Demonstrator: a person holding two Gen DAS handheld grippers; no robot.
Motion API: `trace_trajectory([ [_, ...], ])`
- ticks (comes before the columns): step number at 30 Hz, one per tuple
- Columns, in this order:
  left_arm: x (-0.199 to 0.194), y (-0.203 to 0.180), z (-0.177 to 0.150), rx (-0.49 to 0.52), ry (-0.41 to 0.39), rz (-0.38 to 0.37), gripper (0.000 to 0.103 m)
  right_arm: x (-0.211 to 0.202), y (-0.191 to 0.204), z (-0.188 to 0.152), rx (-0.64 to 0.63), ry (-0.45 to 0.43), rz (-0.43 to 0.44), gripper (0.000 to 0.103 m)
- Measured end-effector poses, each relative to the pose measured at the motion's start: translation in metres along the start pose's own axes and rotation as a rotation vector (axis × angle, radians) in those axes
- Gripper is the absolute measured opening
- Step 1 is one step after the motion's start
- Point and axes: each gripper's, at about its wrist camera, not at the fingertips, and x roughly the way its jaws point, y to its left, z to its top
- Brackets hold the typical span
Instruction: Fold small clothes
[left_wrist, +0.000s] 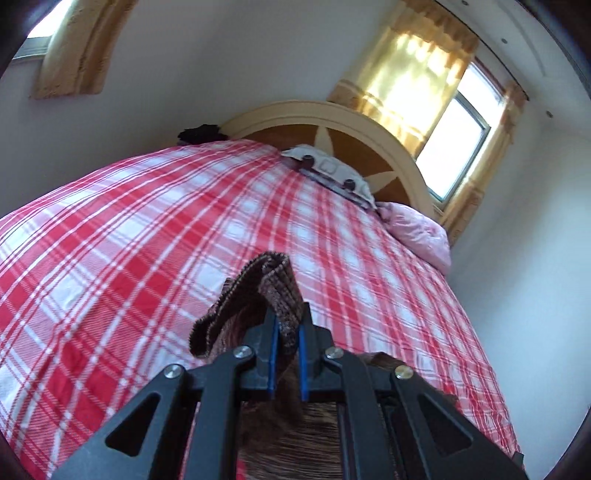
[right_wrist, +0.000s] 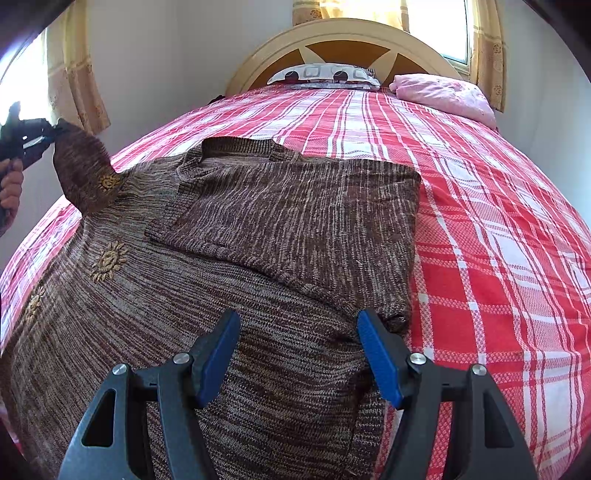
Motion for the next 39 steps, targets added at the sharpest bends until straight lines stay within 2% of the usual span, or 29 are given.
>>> trace_trajectory([
  [8,0.015,-0.067,-0.025,0.082,0.073,-0.106,0.009,-0.002,-0.006,-0.001,0.026,-0.014,0.027,0.068],
  [14,0.04,-0.11,-0.074,0.147,0.164,-0.153,0.009,-0.003,-0.008,-0.002,0.04,-0.022,0.04,0.068],
  [17,0.057,-0.129,-0.105,0.204,0.213,-0.147,0.009,-0.003,-0.01,-0.002,0.046,-0.025,0.045,0.068],
  [20,0.078,-0.146,-0.142,0.289,0.313,-0.121,0.012,-0.004,-0.011,-0.002,0.052,-0.029,0.052,0.068],
  [22,0.084,-0.157,-0.162,0.38,0.373,-0.096,0.025,-0.004,-0.012,-0.002,0.057,-0.031,0.058,0.068],
  [23,0.082,-0.162,-0.169,0.418,0.377,-0.089,0.026,-0.004,-0.013,-0.002,0.06,-0.031,0.062,0.068],
  [24,0.078,-0.165,-0.173,0.456,0.367,-0.085,0.032,-0.004,-0.014,-0.002,0.064,-0.032,0.066,0.068],
  [26,0.065,-0.167,-0.171,0.51,0.331,-0.087,0.051,-0.004,-0.015,-0.002,0.071,-0.033,0.074,0.068],
  [27,0.057,-0.165,-0.168,0.529,0.304,-0.085,0.069,-0.004,-0.015,-0.002,0.075,-0.033,0.079,0.068],
  [28,0.048,-0.161,-0.164,0.549,0.268,-0.072,0.081,-0.004,-0.016,-0.003,0.079,-0.034,0.084,0.068],
  [30,0.033,-0.148,-0.154,0.594,0.188,-0.019,0.087,-0.004,-0.018,-0.003,0.09,-0.037,0.097,0.068],
  [33,0.033,-0.111,-0.134,0.632,0.119,0.171,0.089,-0.005,-0.021,-0.003,0.104,-0.043,0.114,0.068],
  [34,0.038,-0.095,-0.128,0.635,0.11,0.257,0.089,-0.006,-0.022,-0.003,0.109,-0.046,0.12,0.068],
  [36,0.047,-0.064,-0.118,0.595,0.123,0.368,0.089,-0.008,-0.025,-0.003,0.127,-0.058,0.13,0.068],
  [39,0.068,-0.022,-0.115,0.501,0.248,0.418,0.089,-0.015,-0.024,0.006,0.144,-0.03,0.114,0.068],
])
